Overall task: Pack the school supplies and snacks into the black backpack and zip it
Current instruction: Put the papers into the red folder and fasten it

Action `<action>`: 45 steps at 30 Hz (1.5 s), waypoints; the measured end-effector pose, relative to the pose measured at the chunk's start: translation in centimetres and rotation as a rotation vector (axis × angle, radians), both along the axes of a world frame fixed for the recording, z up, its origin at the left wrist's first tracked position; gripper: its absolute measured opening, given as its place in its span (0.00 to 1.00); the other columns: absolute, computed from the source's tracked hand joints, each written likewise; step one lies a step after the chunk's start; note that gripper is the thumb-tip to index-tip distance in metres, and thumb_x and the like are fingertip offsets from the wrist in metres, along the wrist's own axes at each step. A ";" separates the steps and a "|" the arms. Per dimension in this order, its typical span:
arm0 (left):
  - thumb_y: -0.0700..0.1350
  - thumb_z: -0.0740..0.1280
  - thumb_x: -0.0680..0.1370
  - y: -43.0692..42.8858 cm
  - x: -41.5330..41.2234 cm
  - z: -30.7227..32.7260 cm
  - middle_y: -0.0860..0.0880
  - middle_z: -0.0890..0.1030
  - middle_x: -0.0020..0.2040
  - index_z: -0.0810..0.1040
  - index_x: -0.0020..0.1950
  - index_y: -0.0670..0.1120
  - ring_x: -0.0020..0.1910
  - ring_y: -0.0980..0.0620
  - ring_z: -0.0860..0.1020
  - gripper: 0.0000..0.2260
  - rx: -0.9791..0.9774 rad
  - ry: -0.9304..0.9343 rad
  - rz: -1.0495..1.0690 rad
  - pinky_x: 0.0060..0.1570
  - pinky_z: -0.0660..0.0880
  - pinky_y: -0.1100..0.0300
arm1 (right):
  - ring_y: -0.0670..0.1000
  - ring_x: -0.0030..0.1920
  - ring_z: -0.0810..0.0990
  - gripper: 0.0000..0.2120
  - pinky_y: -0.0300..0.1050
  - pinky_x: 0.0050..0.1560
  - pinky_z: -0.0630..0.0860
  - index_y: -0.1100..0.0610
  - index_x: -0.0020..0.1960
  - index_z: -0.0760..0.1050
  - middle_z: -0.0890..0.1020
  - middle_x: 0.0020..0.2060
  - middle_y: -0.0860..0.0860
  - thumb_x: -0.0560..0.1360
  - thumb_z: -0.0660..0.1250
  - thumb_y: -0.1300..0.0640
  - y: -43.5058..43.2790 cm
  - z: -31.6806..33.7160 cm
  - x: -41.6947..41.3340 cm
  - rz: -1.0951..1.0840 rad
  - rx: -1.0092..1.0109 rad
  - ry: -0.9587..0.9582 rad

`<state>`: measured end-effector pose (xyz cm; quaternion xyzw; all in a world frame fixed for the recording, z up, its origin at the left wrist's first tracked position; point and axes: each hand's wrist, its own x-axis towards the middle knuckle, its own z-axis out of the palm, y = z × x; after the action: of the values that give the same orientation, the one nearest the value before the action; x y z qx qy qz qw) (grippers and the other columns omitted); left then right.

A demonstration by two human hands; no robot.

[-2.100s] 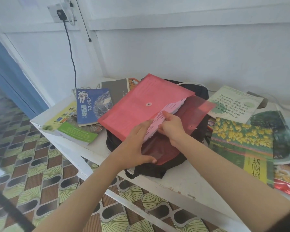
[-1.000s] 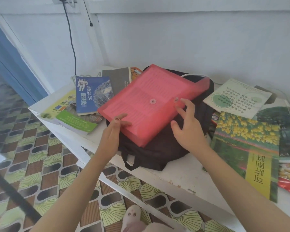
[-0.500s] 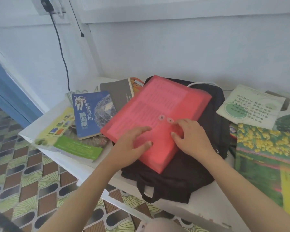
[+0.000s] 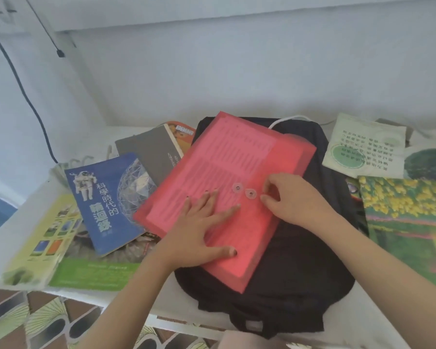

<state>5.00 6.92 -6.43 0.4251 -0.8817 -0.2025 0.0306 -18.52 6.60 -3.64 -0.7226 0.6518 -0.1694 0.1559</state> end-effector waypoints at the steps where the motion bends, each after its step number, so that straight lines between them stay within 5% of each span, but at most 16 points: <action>1: 0.77 0.53 0.64 -0.4 0.5 0.0 0.54 0.35 0.75 0.46 0.65 0.78 0.72 0.59 0.31 0.32 0.007 -0.003 -0.029 0.65 0.23 0.60 | 0.47 0.45 0.72 0.04 0.44 0.45 0.70 0.51 0.45 0.72 0.74 0.42 0.45 0.74 0.65 0.52 0.0 0.0 0.4 0.010 0.014 0.044; 5: 0.75 0.58 0.63 -2.0 2.2 0.6 0.56 0.36 0.75 0.53 0.64 0.77 0.72 0.61 0.31 0.31 0.073 -0.001 -0.098 0.63 0.23 0.62 | 0.49 0.44 0.72 0.04 0.44 0.44 0.70 0.52 0.42 0.69 0.71 0.40 0.46 0.76 0.62 0.55 -0.5 0.2 2.3 0.089 0.058 0.126; 11: 0.61 0.72 0.67 -3.3 5.0 2.0 0.59 0.38 0.74 0.61 0.66 0.72 0.73 0.61 0.35 0.32 0.154 -0.044 -0.211 0.67 0.27 0.59 | 0.49 0.36 0.72 0.04 0.44 0.37 0.68 0.57 0.46 0.70 0.72 0.34 0.45 0.77 0.58 0.61 -1.2 2.0 4.6 0.134 0.102 -0.043; 17: 0.53 0.73 0.67 -3.8 7.9 3.3 0.60 0.40 0.74 0.64 0.65 0.71 0.73 0.63 0.36 0.31 0.259 -0.100 -0.235 0.68 0.29 0.56 | 0.49 0.42 0.71 0.04 0.43 0.42 0.67 0.55 0.48 0.72 0.71 0.38 0.44 0.76 0.59 0.61 -3.4 3.3 6.8 0.322 0.182 0.182; 20: 0.61 0.66 0.68 -3.0 7.8 2.5 0.60 0.49 0.74 0.74 0.59 0.67 0.73 0.64 0.44 0.19 0.177 0.083 -0.120 0.73 0.35 0.52 | 0.47 0.42 0.69 0.02 0.41 0.42 0.63 0.53 0.46 0.72 0.69 0.37 0.42 0.76 0.62 0.60 -4.4 3.6 8.3 0.408 0.162 0.223; 23: 0.68 0.60 0.67 -2.1 7.2 0.6 0.59 0.59 0.72 0.79 0.51 0.62 0.73 0.62 0.52 0.19 0.014 0.227 -0.026 0.73 0.39 0.50 | 0.46 0.41 0.69 0.02 0.40 0.40 0.63 0.53 0.44 0.73 0.69 0.35 0.41 0.76 0.64 0.58 -5.1 3.5 9.8 0.461 0.148 0.245; 29: 0.66 0.61 0.70 -2.1 7.2 -0.3 0.52 0.61 0.73 0.67 0.62 0.66 0.73 0.54 0.55 0.21 -0.091 0.185 -0.035 0.72 0.41 0.44 | 0.43 0.38 0.70 0.01 0.32 0.37 0.66 0.54 0.43 0.77 0.77 0.39 0.45 0.73 0.68 0.58 -5.6 2.4 11.1 0.492 0.148 0.211; 34: 0.65 0.50 0.72 -1.9 7.0 -0.2 0.50 0.43 0.77 0.44 0.71 0.72 0.75 0.51 0.44 0.28 -0.179 -0.074 -0.102 0.70 0.34 0.43 | 0.41 0.35 0.73 0.06 0.32 0.34 0.66 0.52 0.37 0.75 0.80 0.35 0.48 0.71 0.70 0.59 -6.4 2.1 10.9 0.433 0.202 0.105; 38: 0.65 0.48 0.72 -1.8 6.9 -0.4 0.52 0.36 0.76 0.45 0.71 0.71 0.75 0.50 0.40 0.27 -0.195 -0.080 -0.098 0.69 0.31 0.44 | 0.41 0.35 0.72 0.06 0.32 0.35 0.66 0.52 0.38 0.75 0.78 0.36 0.47 0.71 0.71 0.59 -6.4 1.9 10.6 0.419 0.188 0.076; 45: 0.64 0.50 0.73 -1.6 7.0 -0.8 0.51 0.41 0.77 0.52 0.72 0.69 0.75 0.48 0.46 0.27 -0.232 -0.046 -0.087 0.71 0.37 0.41 | 0.41 0.35 0.71 0.07 0.33 0.36 0.66 0.51 0.39 0.74 0.76 0.35 0.45 0.71 0.71 0.59 -6.5 1.5 9.4 0.362 0.141 0.051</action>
<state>12.00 5.31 -7.20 0.3844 -0.9173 -0.0905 0.0507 -9.16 0.14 -2.09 -0.8193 0.5253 -0.0744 0.2174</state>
